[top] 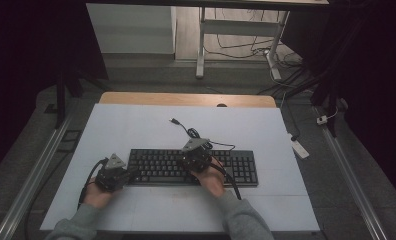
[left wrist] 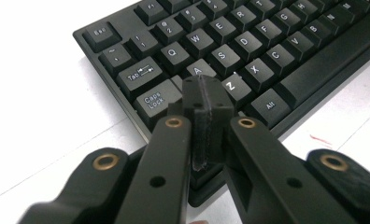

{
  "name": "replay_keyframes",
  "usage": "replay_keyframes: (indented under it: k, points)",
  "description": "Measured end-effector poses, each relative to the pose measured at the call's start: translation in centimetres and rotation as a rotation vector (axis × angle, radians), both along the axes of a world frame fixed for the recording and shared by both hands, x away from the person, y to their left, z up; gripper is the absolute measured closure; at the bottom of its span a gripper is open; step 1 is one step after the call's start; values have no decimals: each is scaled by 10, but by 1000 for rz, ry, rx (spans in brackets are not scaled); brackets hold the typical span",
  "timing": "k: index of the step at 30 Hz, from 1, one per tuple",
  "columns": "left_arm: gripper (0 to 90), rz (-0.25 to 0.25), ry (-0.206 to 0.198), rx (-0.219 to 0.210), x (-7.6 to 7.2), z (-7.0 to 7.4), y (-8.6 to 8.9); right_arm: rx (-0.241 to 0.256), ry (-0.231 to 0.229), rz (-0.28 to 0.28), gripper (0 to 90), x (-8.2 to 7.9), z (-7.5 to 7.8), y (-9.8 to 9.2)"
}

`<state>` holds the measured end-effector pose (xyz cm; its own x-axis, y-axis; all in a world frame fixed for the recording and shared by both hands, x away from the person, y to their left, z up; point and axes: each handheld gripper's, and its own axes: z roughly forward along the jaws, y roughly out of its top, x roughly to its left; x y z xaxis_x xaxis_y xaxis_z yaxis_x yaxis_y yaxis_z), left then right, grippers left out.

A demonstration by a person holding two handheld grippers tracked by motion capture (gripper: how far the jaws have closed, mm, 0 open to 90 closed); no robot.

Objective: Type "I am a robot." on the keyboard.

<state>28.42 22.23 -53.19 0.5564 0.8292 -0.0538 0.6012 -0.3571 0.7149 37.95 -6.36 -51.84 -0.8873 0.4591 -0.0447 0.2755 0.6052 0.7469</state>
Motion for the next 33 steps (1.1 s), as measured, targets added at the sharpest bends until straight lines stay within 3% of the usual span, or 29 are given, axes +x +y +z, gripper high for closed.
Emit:
replay_keyframes:
  k: [6, 10, 13, 14, 22, 33]
  points:
    - [870, 7, -35, -35, -2, 5, 2, 55, -23, -1, 897, -5, 13, -7]
    - [836, 12, -44, -48, -3, 6, 4, 48, -20, 2, 896, -5, 14, -10]
    - [741, 22, -51, -65, -3, 7, 5, 71, -1, -4, 788, -5, 16, -16]
    - [741, 26, -53, -71, -3, 8, 6, 71, -1, -4, 788, -5, 16, -16]
    - [456, 48, -49, -100, -3, 10, 11, 109, -15, -41, 607, -11, 24, -39]
    - [342, 52, -32, -121, -2, 11, 14, 111, -33, -69, 573, -23, 28, -71]
